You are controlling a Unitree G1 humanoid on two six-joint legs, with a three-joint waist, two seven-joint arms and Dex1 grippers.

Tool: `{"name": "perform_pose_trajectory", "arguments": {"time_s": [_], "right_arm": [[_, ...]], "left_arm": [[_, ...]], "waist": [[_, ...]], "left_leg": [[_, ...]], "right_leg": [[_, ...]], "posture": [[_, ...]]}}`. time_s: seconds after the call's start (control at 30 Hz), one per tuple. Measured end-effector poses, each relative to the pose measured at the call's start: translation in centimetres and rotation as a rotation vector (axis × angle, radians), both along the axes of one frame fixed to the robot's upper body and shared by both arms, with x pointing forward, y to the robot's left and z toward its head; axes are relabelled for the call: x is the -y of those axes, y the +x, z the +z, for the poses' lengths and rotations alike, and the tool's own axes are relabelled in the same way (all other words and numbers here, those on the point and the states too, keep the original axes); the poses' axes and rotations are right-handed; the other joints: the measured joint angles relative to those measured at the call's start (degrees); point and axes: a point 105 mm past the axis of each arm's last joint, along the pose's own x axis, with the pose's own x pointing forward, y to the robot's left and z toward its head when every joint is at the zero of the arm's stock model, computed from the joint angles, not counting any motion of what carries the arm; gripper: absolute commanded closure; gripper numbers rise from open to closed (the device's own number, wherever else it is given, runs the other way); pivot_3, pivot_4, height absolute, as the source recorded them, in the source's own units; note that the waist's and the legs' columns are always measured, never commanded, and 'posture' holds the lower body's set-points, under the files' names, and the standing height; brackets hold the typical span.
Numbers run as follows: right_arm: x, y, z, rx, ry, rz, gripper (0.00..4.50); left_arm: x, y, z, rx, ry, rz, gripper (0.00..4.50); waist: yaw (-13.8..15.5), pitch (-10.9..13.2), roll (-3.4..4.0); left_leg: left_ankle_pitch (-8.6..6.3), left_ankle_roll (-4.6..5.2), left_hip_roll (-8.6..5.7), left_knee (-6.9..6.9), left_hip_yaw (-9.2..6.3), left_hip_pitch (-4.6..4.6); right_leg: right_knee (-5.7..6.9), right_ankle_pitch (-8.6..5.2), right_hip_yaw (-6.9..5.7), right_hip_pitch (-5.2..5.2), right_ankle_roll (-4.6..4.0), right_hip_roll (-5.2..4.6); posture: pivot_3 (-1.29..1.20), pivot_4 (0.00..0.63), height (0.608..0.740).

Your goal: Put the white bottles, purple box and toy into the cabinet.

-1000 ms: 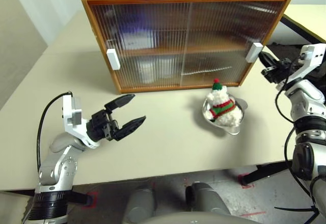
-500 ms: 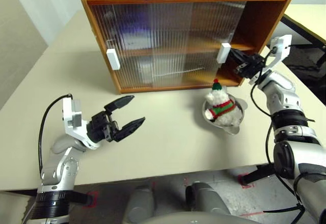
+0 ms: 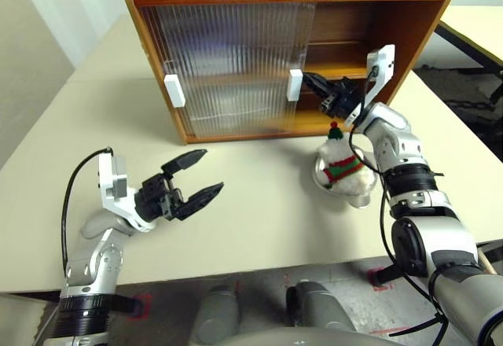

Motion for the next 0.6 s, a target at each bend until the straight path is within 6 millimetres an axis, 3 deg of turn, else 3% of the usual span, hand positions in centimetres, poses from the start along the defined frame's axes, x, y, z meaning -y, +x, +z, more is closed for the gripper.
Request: {"name": "perform_pose_trajectory", "arguments": {"time_s": [0.17,0.27,0.33,0.47,0.6], "right_arm": [[-0.5,-0.5,1.1,0.036,-0.022,0.025,4.46],[1.1,-0.5,1.4,0.042,-0.061,-0.006,4.26],[3.4,-0.4,1.3,0.026,-0.103,-0.056,3.83],[9.1,-1.6,0.9,-0.039,-0.188,-0.137,2.37],[12.2,-4.4,0.8,-0.13,-0.252,-0.1,0.85]], "left_arm": [[0.0,0.0,0.0,0.004,0.001,0.001,0.0],[0.0,0.1,0.1,0.01,0.002,0.0,0.0],[0.0,0.1,0.2,0.016,0.003,0.001,0.0],[0.0,0.1,0.1,0.018,0.006,-0.002,0.0],[-0.3,0.3,-0.3,0.002,0.006,0.003,0.0]], "waist": [[-0.25,0.0,0.01],[0.26,0.0,0.01],[1.2,0.0,0.01],[2.64,-0.01,0.02],[2.94,-0.01,0.02]], "left_leg": [[0.0,-0.01,0.14,0.0,-0.01,-0.05],[0.0,-0.01,0.12,0.0,-0.01,-0.07],[0.0,0.0,0.03,0.01,0.0,-0.11],[0.02,0.04,-0.03,0.07,-0.03,-0.48],[0.02,0.06,-0.02,0.07,-0.12,-0.54]], "right_leg": [[0.06,0.01,-0.02,-0.11,-0.08,0.1],[0.04,0.01,-0.07,-0.11,-0.09,0.11],[-0.04,0.0,-0.07,-0.1,-0.09,0.04],[-0.36,-0.02,-0.08,-0.25,-0.05,-0.01],[-0.39,-0.02,-0.11,-0.25,-0.01,0.02]], "posture": [[0.24,0.0,0.74],[0.23,0.0,0.74],[0.23,0.0,0.74],[0.23,0.0,0.74],[0.22,0.0,0.74]]}}
